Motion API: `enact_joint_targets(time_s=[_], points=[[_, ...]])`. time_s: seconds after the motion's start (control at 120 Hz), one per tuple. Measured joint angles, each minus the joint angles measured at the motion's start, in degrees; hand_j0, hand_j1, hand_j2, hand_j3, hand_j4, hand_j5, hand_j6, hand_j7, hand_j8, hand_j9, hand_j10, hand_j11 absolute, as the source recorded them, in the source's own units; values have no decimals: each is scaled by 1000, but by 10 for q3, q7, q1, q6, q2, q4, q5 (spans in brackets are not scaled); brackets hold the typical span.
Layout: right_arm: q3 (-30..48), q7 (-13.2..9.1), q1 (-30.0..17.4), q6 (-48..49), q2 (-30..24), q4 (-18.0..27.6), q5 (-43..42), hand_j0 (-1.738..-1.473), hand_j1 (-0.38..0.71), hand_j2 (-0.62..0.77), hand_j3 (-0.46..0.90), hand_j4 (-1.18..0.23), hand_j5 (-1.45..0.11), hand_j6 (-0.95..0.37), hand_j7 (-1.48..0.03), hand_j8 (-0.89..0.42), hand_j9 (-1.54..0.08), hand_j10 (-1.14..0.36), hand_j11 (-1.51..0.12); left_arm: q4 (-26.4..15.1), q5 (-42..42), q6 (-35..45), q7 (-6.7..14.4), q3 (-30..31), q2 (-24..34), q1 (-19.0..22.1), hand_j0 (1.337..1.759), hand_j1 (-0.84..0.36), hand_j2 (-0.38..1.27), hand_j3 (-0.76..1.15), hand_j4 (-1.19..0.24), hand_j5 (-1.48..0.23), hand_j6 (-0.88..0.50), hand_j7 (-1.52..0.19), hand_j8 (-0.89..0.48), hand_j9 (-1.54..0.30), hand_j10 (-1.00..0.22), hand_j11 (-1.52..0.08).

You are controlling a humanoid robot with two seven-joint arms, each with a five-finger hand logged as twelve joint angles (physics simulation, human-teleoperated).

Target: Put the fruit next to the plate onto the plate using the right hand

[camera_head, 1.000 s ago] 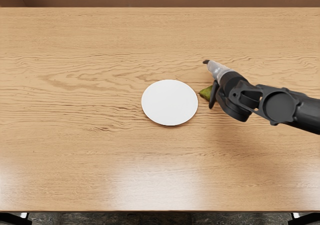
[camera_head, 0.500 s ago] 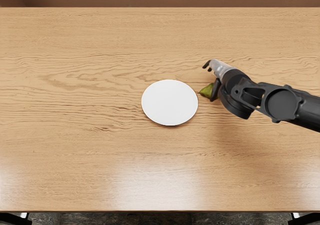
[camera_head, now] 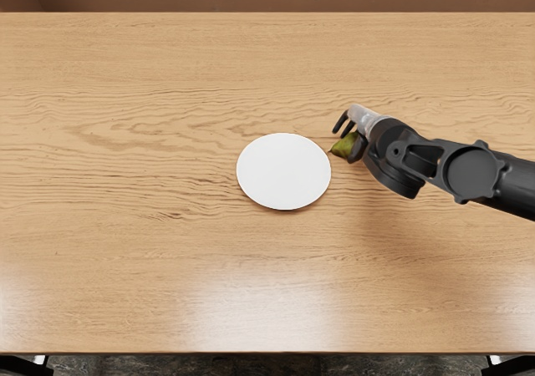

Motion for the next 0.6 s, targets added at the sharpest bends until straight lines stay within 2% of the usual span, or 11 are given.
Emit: enact_joint_targets(time_s=[0.075,0.233,0.3,0.467,0.6], points=[[1,0,0,3,0,0,0,-1657,242,-9,-1,-523,-665,-487,-671,-396,-671,-518,-671,0,0,0,0,0,0,0,1658,326,4,0,-19,-25,-19,-25,-19,-25,-19,-25],[1,-2,1,11,-1,0,14,-1648,294,-23,-4,-643,-691,-409,-760,-328,-735,-465,-750,0,0,0,0,0,0,0,1658,326,4,0,-19,-25,-19,-25,-19,-25,-19,-25],[2,-2,1,14,-2,-1,18,-1645,303,38,-5,-699,-670,-398,-788,-317,-739,-466,-760,0,0,0,0,0,0,0,1658,326,4,0,-19,-25,-19,-25,-19,-25,-19,-25],[1,-1,23,36,-15,0,46,-1651,274,181,1,-675,-782,-516,-827,-401,-816,-533,-830,0,0,0,0,0,0,0,1658,326,4,0,-19,-25,-19,-25,-19,-25,-19,-25],[26,-1,37,67,-31,0,57,-1653,244,197,1,-665,-832,-555,-846,-424,-851,-556,-861,0,0,0,0,0,0,0,1658,326,4,0,-19,-25,-19,-25,-19,-25,-19,-25]])
